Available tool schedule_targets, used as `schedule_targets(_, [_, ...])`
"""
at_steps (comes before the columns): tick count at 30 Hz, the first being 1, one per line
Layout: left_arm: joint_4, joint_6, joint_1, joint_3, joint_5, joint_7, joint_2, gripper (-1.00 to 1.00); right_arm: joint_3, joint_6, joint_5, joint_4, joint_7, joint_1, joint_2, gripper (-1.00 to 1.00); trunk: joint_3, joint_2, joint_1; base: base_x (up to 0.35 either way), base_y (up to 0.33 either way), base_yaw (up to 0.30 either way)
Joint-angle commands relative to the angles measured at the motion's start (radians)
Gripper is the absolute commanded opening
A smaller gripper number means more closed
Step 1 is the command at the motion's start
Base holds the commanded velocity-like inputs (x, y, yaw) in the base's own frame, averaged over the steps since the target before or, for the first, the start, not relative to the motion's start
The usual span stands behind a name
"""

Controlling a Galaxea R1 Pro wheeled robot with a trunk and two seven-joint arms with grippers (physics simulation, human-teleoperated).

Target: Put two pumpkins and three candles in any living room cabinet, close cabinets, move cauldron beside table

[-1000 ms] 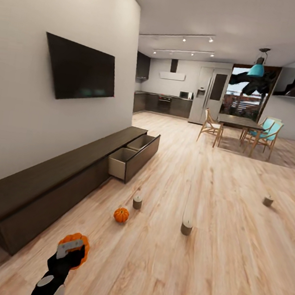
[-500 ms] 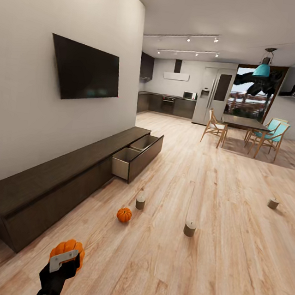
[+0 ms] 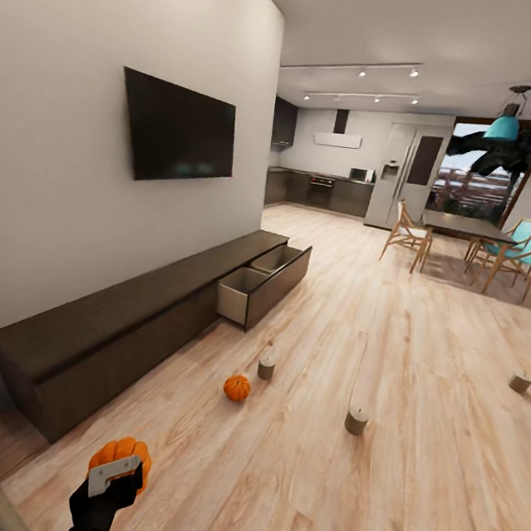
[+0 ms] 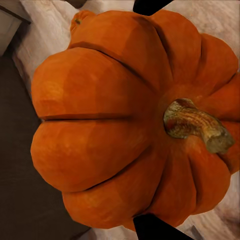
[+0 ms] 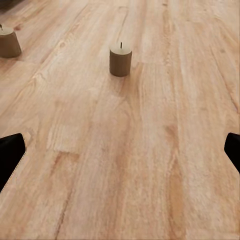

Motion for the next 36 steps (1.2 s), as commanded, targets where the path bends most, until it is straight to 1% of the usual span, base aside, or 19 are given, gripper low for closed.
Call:
schedule_targets(1, [0.001, -0.006, -0.001, -0.003, 0.009, 0.005, 0.001, -1.00, -0.004, -0.003, -0.002, 0.000, 0.004, 0.000, 0.000, 1.00, -0.001, 0.000, 0.000, 0.079, -0.161, 0.278])
schedule_targets(4, [0.004, -0.008, -0.001, -0.003, 0.009, 0.004, 0.001, -1.00, -0.002, 0.000, -0.002, 0.000, 0.012, 0.000, 0.000, 1.00, -0.001, 0.000, 0.000, 0.184, -0.184, 0.278])
schedule_targets(6, [0.005, -0.009, -0.001, -0.003, 0.008, 0.004, 0.001, -1.00, 0.007, 0.000, -0.002, 0.000, 0.015, 0.000, 0.000, 1.00, -0.001, 0.000, 0.000, 0.228, -0.195, 0.278])
schedule_targets(8, [0.005, -0.016, -0.001, -0.003, 0.009, 0.004, 0.001, -1.00, 0.036, 0.001, -0.002, 0.001, 0.017, 0.000, -0.001, 1.00, -0.002, 0.000, 0.000, 0.256, -0.198, 0.278])
schedule_targets(11, [0.007, -0.037, 0.001, -0.003, 0.010, 0.004, 0.001, -1.00, 0.069, 0.002, -0.003, 0.001, 0.017, 0.000, -0.001, 1.00, -0.003, 0.000, 0.000, 0.278, -0.195, 0.278])
schedule_targets(14, [0.009, -0.044, 0.002, -0.004, 0.010, 0.004, 0.001, -1.00, 0.081, 0.003, -0.003, 0.001, 0.017, 0.000, -0.002, 1.00, -0.004, 0.000, 0.000, 0.290, -0.191, 0.275])
schedule_targets(19, [0.021, -0.045, 0.002, -0.005, 0.010, 0.004, -0.003, -1.00, 0.087, 0.002, -0.003, 0.033, 0.017, 0.000, -0.002, 1.00, -0.007, 0.000, 0.000, 0.267, -0.204, 0.273])
schedule_targets(23, [0.022, -0.044, 0.002, -0.017, 0.010, 0.005, -0.004, -1.00, 0.087, 0.003, -0.003, 0.041, 0.017, 0.000, -0.002, 1.00, -0.009, 0.000, 0.000, 0.182, -0.257, 0.273])
schedule_targets(30, [0.024, -0.042, 0.002, -0.024, 0.011, 0.007, -0.004, -1.00, 0.087, 0.004, -0.003, 0.041, 0.017, 0.000, -0.002, 1.00, -0.012, 0.000, 0.000, 0.024, -0.287, 0.273])
schedule_targets(36, [0.046, -0.042, 0.002, -0.027, 0.011, 0.008, -0.005, -1.00, 0.087, 0.004, -0.003, 0.041, 0.017, 0.000, -0.002, 1.00, -0.016, 0.000, 0.000, 0.000, -0.055, 0.273])
